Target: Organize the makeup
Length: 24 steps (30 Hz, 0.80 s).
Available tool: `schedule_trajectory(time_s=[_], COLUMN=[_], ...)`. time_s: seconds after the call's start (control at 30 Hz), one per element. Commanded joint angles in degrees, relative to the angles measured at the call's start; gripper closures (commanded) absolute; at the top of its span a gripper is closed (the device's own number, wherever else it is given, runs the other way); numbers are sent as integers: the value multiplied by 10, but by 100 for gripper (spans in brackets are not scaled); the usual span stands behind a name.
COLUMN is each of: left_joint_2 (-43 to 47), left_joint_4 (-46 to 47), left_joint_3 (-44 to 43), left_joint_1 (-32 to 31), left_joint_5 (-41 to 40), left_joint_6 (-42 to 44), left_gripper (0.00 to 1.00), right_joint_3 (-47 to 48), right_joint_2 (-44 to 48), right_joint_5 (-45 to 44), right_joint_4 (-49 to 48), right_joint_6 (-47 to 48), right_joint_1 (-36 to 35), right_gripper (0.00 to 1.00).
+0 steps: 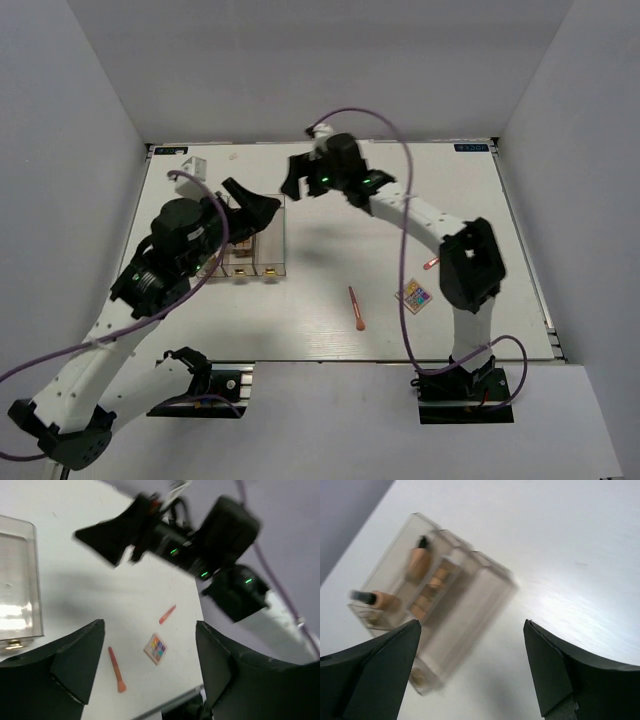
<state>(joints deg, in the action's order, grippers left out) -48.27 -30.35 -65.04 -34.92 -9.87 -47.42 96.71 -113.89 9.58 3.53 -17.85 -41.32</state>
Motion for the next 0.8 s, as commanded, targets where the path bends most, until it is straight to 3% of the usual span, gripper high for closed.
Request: schedule_trajectory(time_s=[0.0,0.17,0.3,0.5,0.77], left_joint_2=[-70,-192,-332,-526,-719], left_joint_4=[62,97,88,19,-39], left_joint_3=[-2,-21,-93,-229,-387], left_joint_1=[-4,-17,-60,-140,-227], left_joint_5=[135,249,288,272,209], left_joint_6=[22,65,128,201,297], left_gripper=[19,36,38,16,6], right_joint_3=[-75,-191,-244,-243,-234], right_joint_2=[90,192,240,279,290], right_joint_5=[62,93,140,182,212], right_joint_4=[16,62,110,172,202], right_joint_6=[109,158,170,194,169], right_joint_1=[73,193,269,354,455], right_gripper=[11,11,11,11,30])
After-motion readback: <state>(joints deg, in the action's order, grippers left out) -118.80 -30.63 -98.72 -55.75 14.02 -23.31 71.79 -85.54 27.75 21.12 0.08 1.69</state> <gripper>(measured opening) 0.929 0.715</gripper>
